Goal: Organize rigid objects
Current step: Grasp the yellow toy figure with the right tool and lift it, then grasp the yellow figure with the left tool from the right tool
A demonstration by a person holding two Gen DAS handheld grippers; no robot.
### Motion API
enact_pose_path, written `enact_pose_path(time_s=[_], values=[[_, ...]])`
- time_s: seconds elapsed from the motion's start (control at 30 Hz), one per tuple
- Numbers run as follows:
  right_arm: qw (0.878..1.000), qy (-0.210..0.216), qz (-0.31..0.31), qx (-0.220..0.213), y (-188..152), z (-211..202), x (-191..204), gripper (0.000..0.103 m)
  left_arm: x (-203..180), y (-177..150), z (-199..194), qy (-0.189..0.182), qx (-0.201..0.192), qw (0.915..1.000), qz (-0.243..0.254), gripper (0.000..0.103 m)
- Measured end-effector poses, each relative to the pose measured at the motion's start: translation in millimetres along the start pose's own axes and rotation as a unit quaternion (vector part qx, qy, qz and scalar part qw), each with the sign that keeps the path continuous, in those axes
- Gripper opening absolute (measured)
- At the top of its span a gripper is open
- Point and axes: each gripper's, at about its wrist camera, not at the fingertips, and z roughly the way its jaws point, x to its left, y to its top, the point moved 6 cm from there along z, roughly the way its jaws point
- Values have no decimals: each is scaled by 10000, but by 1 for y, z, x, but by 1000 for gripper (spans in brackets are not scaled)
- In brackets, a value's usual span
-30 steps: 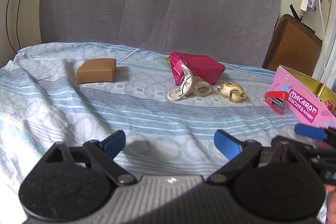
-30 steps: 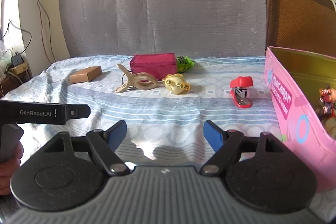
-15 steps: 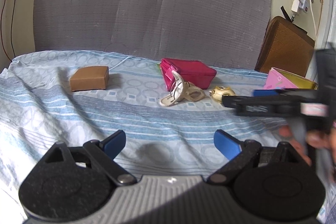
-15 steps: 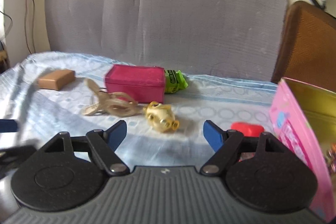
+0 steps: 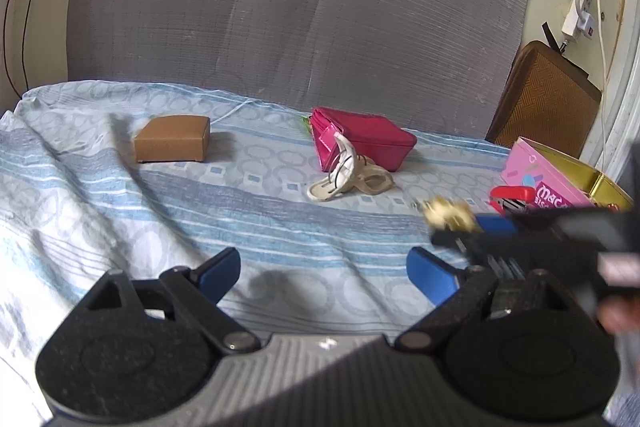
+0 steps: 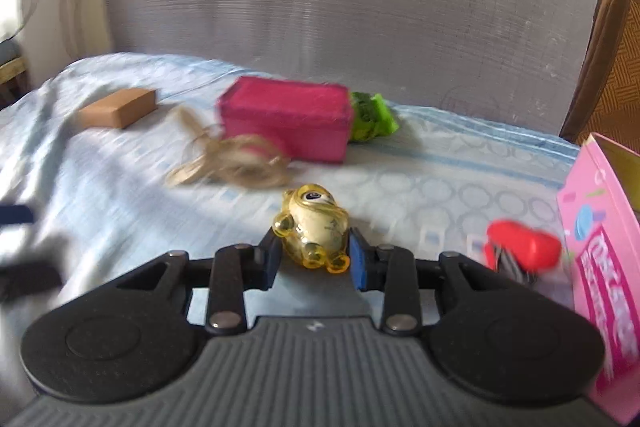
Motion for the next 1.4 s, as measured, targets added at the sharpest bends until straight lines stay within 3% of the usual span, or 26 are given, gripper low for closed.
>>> enact_pose_path(time_s=[0.2,0.33,0.7,0.83,0.9,1.07,1.2,1.4], values=[[9982,409,-439,-57,-41,-61,28,37,-2,-1,-1,-3,9,10000,69,93],[9979,496,-383,-147,-64,-94,37,37,-6,-2,-1,-16,16,9998,197,93],[9978,278,-430,-422,-102,-139,47,37,-19,-11,-3,33,307,9983,503,93],[9975,333,-416,-463,-107,-148,49,39,-28,-23,-14,-340,537,9978,210,93],[9973,352,-407,-500,-108,-151,48,45,-35,-26,-22,-510,629,9966,137,93],[9974,323,-306,-567,-110,-158,44,49,-53,-30,-36,-693,1018,9923,100,88],[9974,321,-229,-600,-111,-161,42,52,-73,-33,-47,-1254,1261,9840,-86,77],[9976,370,-231,-534,-112,-155,42,53,-110,-50,-44,-1591,1797,9707,107,68]])
